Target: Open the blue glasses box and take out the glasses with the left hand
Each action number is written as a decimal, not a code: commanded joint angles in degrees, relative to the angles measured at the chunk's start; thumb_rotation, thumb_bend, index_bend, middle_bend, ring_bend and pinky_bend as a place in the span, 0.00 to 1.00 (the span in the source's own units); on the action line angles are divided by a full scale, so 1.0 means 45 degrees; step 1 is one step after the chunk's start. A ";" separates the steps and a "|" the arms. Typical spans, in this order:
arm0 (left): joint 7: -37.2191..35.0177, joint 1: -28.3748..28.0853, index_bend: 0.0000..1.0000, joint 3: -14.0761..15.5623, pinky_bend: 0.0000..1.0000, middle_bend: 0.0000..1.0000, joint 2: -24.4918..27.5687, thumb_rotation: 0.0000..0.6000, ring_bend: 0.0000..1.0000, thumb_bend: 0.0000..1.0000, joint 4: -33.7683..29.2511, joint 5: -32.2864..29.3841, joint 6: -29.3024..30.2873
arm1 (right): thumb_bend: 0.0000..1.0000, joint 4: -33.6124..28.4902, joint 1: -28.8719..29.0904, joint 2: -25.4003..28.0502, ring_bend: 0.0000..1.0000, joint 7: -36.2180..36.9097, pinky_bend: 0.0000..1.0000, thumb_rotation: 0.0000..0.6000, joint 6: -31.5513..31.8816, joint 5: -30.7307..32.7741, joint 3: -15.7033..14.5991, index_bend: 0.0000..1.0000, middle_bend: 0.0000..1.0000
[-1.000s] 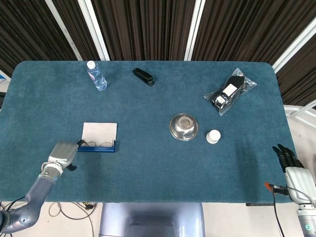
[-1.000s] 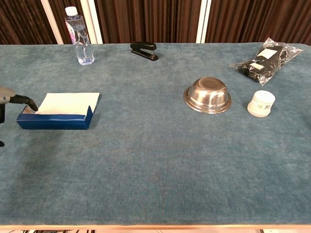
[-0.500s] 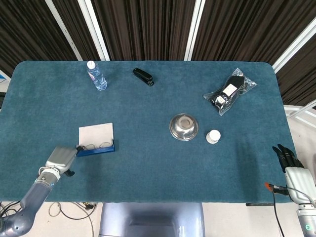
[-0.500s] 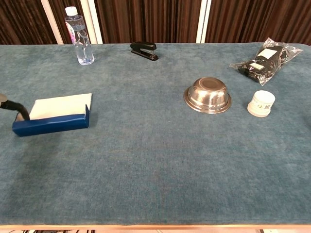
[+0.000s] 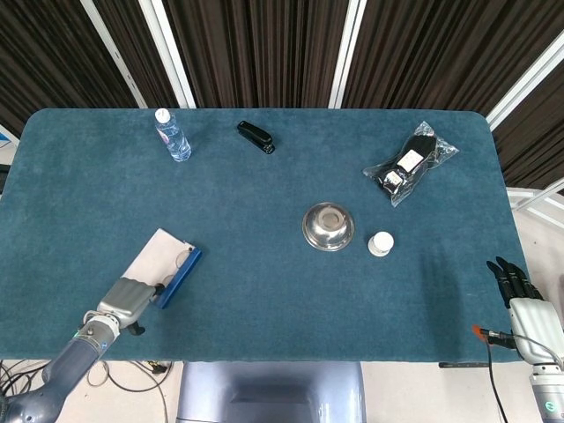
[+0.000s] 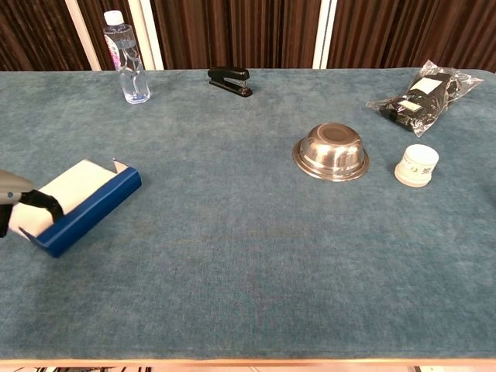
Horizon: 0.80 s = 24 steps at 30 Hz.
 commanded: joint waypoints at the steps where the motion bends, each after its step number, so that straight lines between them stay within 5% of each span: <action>1: -0.0060 -0.0107 0.23 0.0008 0.89 0.99 -0.0021 1.00 0.91 0.18 -0.0181 0.0047 0.0002 | 0.11 -0.0003 0.0000 0.0000 0.00 0.0006 0.21 1.00 -0.0001 0.0000 0.0000 0.00 0.00; 24: 0.0152 -0.1125 0.23 -0.0061 0.89 0.99 -0.1104 1.00 0.91 0.18 -0.0667 -0.0434 0.0319 | 0.11 -0.0006 0.0004 0.0003 0.00 0.0066 0.21 1.00 -0.0009 0.0006 0.0010 0.00 0.00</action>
